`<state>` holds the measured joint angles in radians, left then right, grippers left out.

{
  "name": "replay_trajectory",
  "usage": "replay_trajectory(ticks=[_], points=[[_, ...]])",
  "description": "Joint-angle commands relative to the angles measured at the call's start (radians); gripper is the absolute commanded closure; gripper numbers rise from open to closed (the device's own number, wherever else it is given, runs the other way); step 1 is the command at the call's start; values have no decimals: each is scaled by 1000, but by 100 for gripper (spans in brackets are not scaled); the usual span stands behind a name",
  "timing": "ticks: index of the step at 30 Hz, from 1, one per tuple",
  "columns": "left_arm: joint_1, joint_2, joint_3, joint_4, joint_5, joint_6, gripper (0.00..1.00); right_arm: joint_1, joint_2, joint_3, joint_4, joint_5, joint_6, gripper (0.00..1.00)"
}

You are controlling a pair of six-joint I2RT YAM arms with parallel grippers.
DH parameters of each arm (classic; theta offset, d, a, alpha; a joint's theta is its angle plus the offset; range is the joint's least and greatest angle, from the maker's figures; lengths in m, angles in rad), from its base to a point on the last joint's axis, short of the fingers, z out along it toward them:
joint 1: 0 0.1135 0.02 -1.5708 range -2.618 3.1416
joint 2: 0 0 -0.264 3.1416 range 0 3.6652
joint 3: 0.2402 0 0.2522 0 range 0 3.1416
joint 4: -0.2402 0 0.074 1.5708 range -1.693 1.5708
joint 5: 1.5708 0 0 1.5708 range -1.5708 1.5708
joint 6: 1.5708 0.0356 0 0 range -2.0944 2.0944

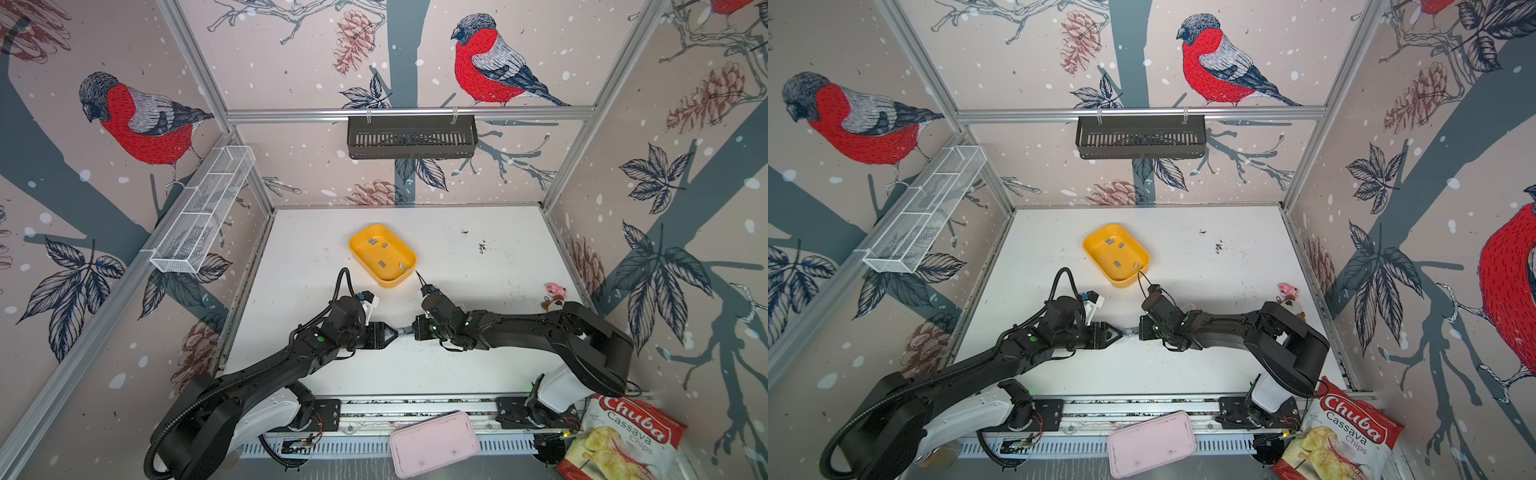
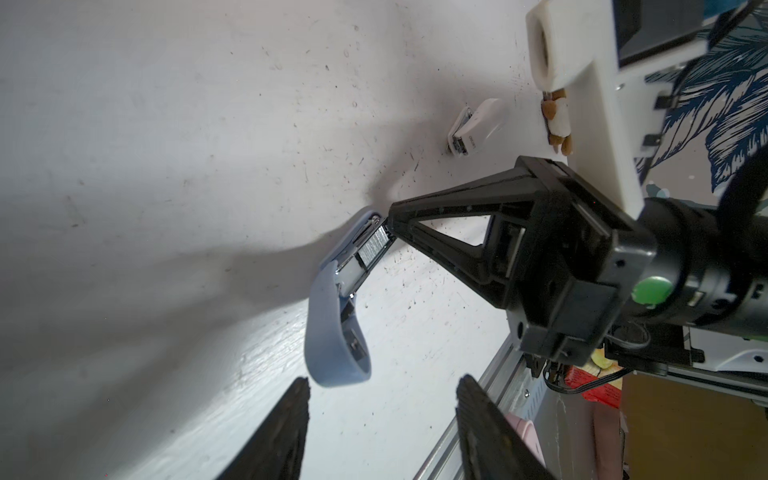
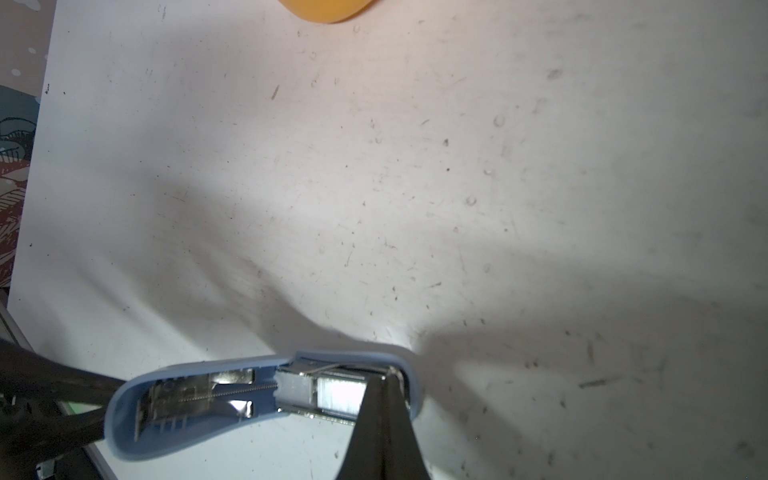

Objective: Load the staples into the stapler
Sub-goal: 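Grasp the light-blue stapler's open lid with the left gripper while the right holds the base, then swing the light-blue lid down onto the base with the left gripper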

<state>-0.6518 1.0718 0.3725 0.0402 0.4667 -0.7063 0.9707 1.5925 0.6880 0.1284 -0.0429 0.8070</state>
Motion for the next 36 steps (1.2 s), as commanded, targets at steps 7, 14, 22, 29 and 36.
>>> replay_trajectory(ticks=[7, 14, 22, 29, 36], points=[[-8, 48, 46, 116, 20, -27, 48, 25, 12, 30, -59, 70, -37, 97], [-45, 108, 60, 133, 13, -26, 54, 25, 8, 33, -55, 74, -38, 97], [-49, 171, 80, 167, 4, -10, 57, 21, -11, 12, -14, 37, -40, 97], [-60, 228, 98, 209, 20, -15, 58, 18, -22, -5, 12, 16, -49, 97], [-62, 208, 116, 115, -30, 51, 59, -14, -59, -41, 48, -29, -33, 90]])
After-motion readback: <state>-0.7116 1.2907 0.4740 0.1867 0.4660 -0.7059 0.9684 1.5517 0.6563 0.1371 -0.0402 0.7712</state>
